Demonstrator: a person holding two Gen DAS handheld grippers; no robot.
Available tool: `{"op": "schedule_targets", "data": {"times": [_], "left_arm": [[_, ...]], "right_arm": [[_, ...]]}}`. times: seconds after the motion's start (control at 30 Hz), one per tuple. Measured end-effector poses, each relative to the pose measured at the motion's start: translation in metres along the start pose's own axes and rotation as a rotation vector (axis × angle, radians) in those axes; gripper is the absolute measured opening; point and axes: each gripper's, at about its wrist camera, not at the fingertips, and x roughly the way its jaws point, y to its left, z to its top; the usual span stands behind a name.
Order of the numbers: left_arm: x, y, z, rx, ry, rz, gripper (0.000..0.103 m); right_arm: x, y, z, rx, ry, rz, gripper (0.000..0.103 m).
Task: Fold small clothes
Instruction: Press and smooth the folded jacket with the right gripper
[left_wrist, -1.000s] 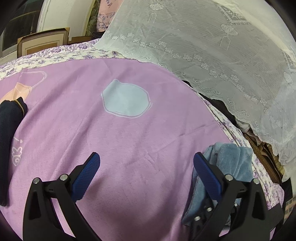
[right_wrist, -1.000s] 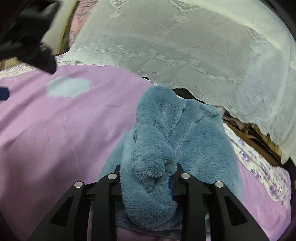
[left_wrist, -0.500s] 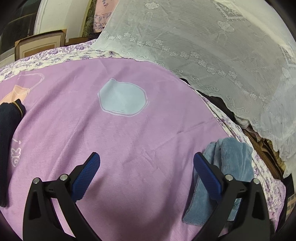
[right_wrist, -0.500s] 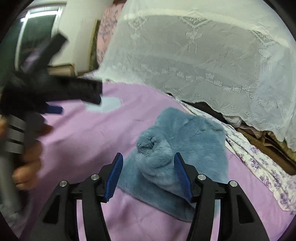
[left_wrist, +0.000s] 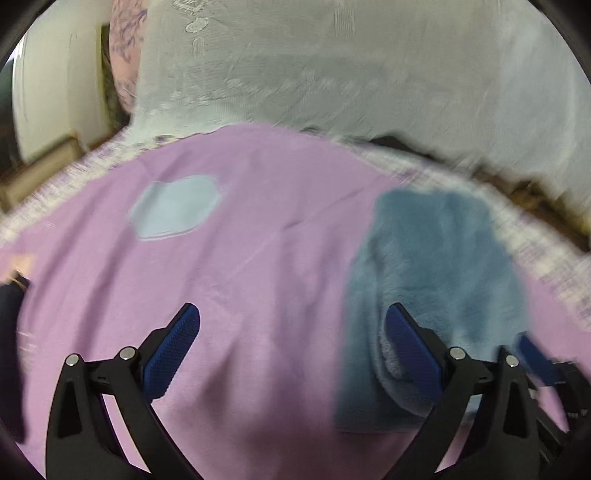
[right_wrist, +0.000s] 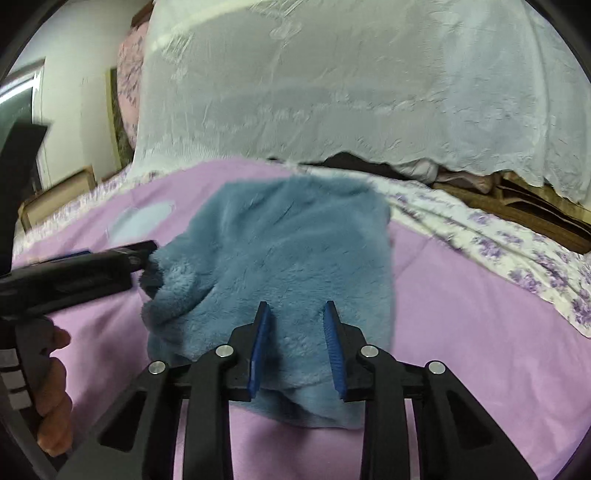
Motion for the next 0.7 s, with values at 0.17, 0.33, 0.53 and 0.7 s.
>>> {"op": "schedule_targets", "data": {"times": [0.17, 0.33, 0.53, 0.7], "left_arm": [[0.058, 0.02, -0.01, -0.081, 0.206, 0.022, 0.099], [0.057, 0.02, -0.012, -0.072, 0.186, 0.034, 0.099], [0.053, 0.025, -0.01, -0.111, 0.194, -0.012, 0.099], [0.017, 0.036, 0.006, -0.161, 0.067, -0.065, 0.099]], "right_arm": [[0.018, 0.014, -0.006, -0.019, 0.048, 0.021, 0.032], [0.015, 0.003, -0.005, -0.019, 0.065, 0.084, 0.032], [-0.018, -0.018, 0.027, -0.028, -0.019, 0.111, 0.03], [0.01, -0.04, 0.073, 0.018, -0.02, 0.047, 0.03]]}}
